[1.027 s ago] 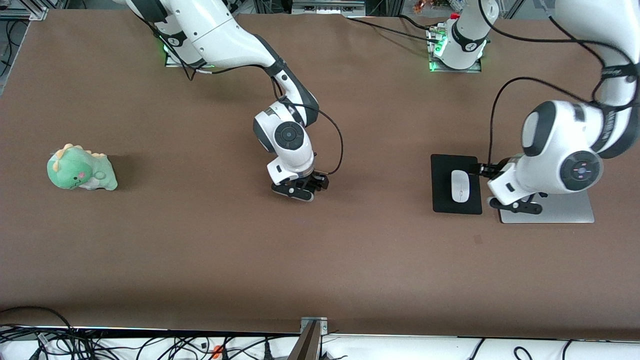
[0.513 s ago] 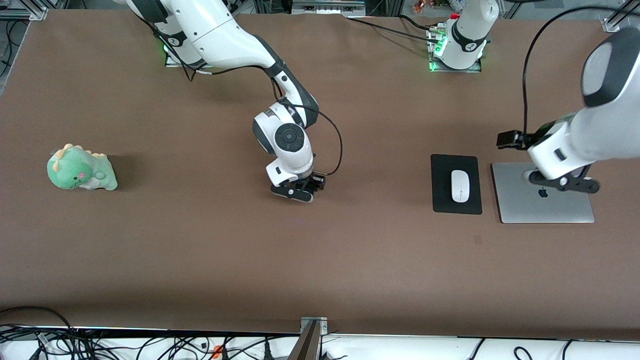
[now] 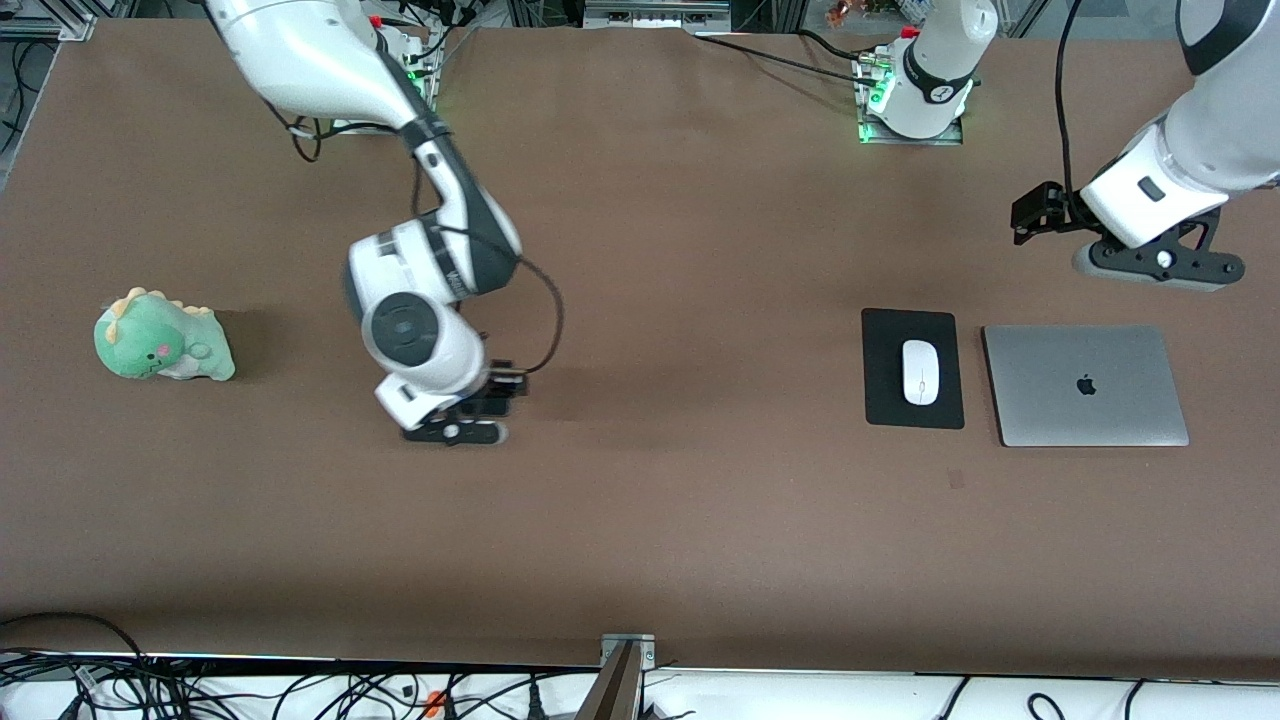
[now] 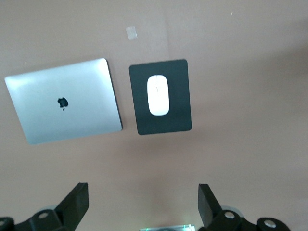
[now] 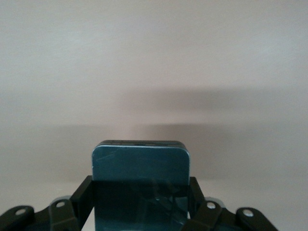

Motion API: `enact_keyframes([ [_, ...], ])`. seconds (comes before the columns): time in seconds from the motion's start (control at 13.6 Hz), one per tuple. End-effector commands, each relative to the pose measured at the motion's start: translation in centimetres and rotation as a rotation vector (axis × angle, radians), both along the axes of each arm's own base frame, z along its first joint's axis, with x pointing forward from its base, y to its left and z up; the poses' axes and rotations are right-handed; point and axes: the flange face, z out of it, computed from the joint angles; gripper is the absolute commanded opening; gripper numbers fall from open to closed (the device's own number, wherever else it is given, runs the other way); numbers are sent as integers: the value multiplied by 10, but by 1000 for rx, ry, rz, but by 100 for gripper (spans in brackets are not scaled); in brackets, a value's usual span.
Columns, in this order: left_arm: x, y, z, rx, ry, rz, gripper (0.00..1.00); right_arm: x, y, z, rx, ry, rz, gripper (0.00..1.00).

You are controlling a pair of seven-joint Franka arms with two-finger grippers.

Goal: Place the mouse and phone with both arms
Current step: 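Carry the black phone toward the green dinosaur toy with the right gripper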

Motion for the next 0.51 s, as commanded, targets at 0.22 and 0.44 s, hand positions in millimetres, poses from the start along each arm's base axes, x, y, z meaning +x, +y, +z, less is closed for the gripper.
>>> enact_keyframes([
  [0.22, 10, -3, 34, 101, -61, -56, 100, 10, -147, -57, 41, 5, 91, 36],
  [0.44, 14, 8, 46, -23, -100, 6, 100, 5, -174, -102, 43, 0, 41, 41],
])
